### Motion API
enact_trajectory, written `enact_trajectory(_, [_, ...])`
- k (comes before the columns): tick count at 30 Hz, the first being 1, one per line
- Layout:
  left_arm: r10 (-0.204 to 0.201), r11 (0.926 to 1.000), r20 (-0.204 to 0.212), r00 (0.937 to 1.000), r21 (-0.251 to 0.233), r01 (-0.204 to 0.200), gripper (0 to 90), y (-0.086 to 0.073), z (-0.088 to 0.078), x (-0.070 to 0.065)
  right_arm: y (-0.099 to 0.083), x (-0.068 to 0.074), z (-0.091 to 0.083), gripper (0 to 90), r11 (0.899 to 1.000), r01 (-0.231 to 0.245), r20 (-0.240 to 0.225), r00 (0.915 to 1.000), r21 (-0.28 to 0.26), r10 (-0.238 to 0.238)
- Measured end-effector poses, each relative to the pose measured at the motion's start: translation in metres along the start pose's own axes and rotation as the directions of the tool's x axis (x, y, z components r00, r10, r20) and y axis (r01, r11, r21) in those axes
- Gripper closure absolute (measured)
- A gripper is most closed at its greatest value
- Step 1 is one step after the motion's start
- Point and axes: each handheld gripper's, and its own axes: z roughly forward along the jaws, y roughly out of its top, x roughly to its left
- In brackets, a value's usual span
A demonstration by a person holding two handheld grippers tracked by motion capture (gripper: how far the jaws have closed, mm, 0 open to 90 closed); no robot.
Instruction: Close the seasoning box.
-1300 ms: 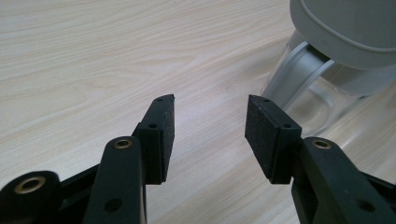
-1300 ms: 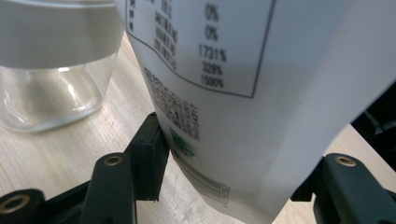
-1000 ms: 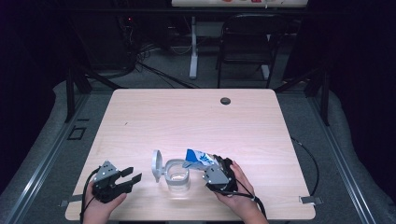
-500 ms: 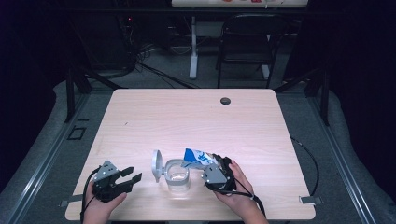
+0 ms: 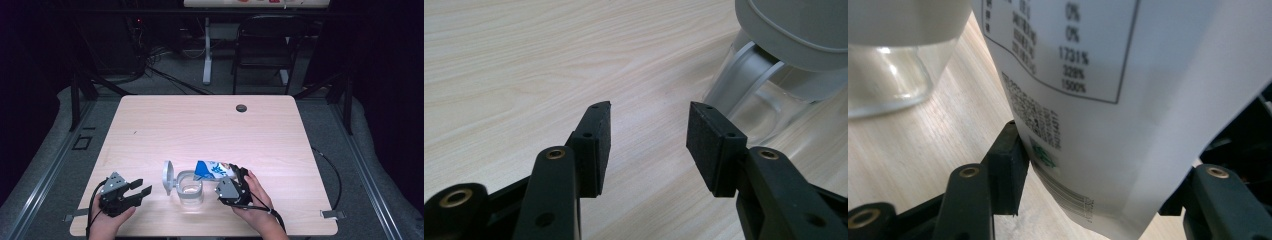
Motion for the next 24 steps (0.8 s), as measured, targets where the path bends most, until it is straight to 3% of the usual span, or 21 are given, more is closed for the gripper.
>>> enact_trajectory(1, [0.001,1.0000,-0.002,1.0000,0.004,-0.001,53.0,0.0002,-0.0001,-0.0004,0.0008,0.0018,0.0000,43.2,1.000,0.028,0.011,0.9995,0.007,-0.028])
enact_trajectory(8, [-0.001,1.0000,0.001,1.0000,-0.002,0.001,52.9,0.0008,-0.0018,-0.0010,0.0028,0.0080,0.0019,43.4,0.995,0.088,0.029,0.9956,0.036,-0.089])
enact_trajectory(14, [0.003,1.0000,0.002,1.0000,-0.001,-0.003,52.9,0.0007,-0.0020,-0.0012,0.0031,0.0101,0.0041,43.5,0.995,0.093,0.042,0.9947,0.030,-0.094])
enact_trajectory(17, [0.002,1.0000,0.003,1.0000,0.000,-0.002,52.9,0.0006,-0.0017,-0.0009,0.0031,0.0103,0.0045,43.5,0.994,0.107,0.057,0.9924,0.037,-0.109])
enact_trajectory(19, [0.003,1.0000,0.004,1.0000,-0.003,-0.003,53.0,0.0005,-0.0014,-0.0005,0.0039,0.0092,0.0034,43.5,0.988,0.138,0.069,0.9873,0.071,-0.143])
enact_trajectory(24, [0.000,1.0000,0.003,1.0000,-0.003,0.000,53.0,0.0003,-0.0010,-0.0004,0.0027,0.0116,0.0069,43.6,0.986,0.158,0.077,0.9839,0.057,-0.162])
